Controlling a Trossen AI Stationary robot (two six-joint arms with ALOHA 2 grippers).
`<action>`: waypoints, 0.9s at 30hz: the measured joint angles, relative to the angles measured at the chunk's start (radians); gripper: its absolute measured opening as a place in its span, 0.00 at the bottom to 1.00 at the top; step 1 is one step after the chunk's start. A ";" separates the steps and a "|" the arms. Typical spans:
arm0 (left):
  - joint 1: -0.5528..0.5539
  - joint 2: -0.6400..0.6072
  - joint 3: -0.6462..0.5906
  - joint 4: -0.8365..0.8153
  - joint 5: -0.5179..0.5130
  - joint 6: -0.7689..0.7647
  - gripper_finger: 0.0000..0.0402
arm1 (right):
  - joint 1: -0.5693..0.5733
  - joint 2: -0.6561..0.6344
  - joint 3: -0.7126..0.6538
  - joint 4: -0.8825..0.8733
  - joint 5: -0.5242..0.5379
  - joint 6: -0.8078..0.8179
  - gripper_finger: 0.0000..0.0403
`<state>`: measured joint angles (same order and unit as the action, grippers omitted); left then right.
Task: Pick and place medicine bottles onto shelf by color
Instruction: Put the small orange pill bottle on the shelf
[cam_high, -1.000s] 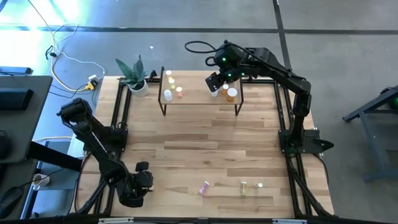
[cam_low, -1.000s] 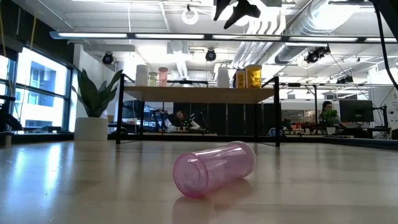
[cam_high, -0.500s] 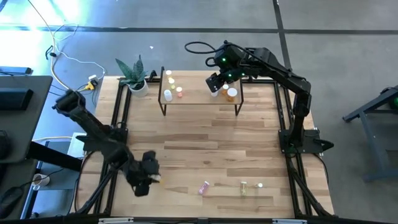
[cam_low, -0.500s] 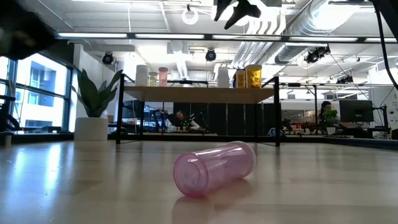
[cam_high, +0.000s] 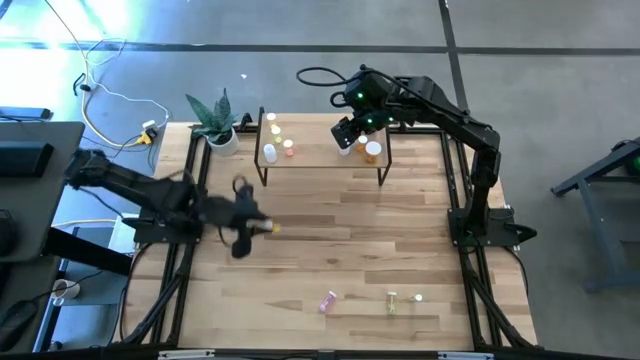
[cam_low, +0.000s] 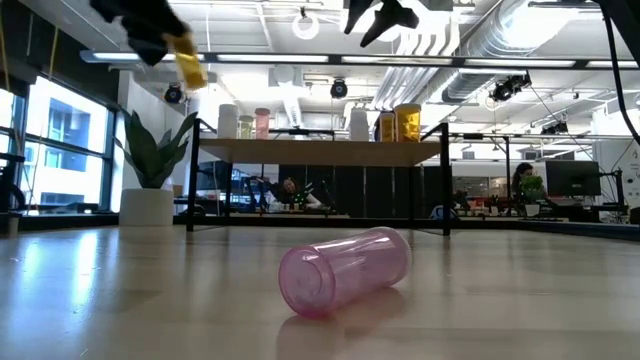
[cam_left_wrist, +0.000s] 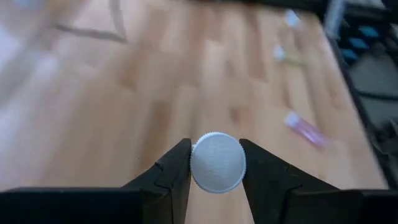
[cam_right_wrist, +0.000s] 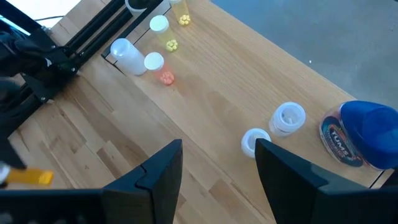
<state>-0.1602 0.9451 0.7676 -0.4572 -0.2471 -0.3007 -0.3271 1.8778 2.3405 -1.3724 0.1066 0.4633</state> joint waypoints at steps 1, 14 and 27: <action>0.038 -0.014 0.010 0.002 -0.005 0.031 0.29 | 0.000 0.000 0.000 0.000 0.000 0.000 0.48; 0.525 -0.032 0.187 0.007 -0.123 0.406 0.29 | 0.000 0.000 0.000 0.000 0.000 -0.041 0.48; 0.876 0.140 0.429 0.011 -0.056 0.453 0.29 | -0.013 0.000 0.000 0.001 0.000 -0.169 0.48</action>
<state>0.7156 1.0849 1.1970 -0.4465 -0.3031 0.1522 -0.3403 1.8778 2.3405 -1.3716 0.1062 0.2945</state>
